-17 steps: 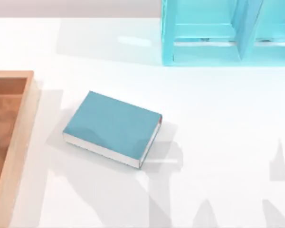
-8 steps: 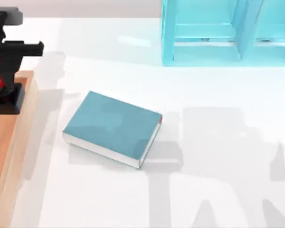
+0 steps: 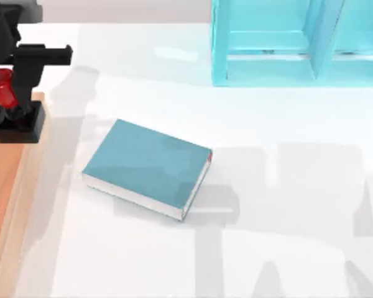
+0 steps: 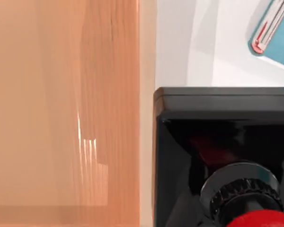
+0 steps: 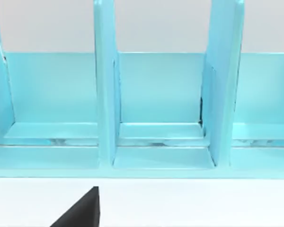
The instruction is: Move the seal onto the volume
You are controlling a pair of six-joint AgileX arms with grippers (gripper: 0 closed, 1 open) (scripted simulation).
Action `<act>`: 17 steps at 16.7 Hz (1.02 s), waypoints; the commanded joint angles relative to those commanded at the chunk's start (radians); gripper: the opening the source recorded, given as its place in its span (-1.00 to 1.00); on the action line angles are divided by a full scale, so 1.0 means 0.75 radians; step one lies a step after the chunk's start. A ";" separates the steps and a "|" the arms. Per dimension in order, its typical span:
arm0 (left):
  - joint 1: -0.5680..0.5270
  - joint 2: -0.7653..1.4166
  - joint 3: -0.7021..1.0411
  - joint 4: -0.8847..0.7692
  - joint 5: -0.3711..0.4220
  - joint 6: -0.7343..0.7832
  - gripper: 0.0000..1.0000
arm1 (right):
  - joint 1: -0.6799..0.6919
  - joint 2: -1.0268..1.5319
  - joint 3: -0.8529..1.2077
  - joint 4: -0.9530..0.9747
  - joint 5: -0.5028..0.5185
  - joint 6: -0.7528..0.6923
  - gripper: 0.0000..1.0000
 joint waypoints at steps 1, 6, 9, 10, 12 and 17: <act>-0.030 0.031 0.013 0.017 0.001 -0.031 -1.00 | 0.000 0.000 0.000 0.000 0.000 0.000 1.00; -0.295 0.267 0.100 0.159 0.004 -0.293 -1.00 | 0.000 0.000 0.000 0.000 0.000 0.000 1.00; -0.438 0.386 0.141 0.248 0.005 -0.431 -1.00 | 0.000 0.000 0.000 0.000 0.000 0.000 1.00; -0.457 0.405 0.148 0.264 0.004 -0.450 -1.00 | 0.000 0.000 0.000 0.000 0.000 0.000 1.00; -0.463 0.410 0.150 0.269 0.004 -0.456 -1.00 | 0.000 0.000 0.000 0.000 0.000 0.000 1.00; -0.461 0.410 0.161 0.254 0.005 -0.455 -1.00 | 0.000 0.000 0.000 0.000 0.000 0.000 1.00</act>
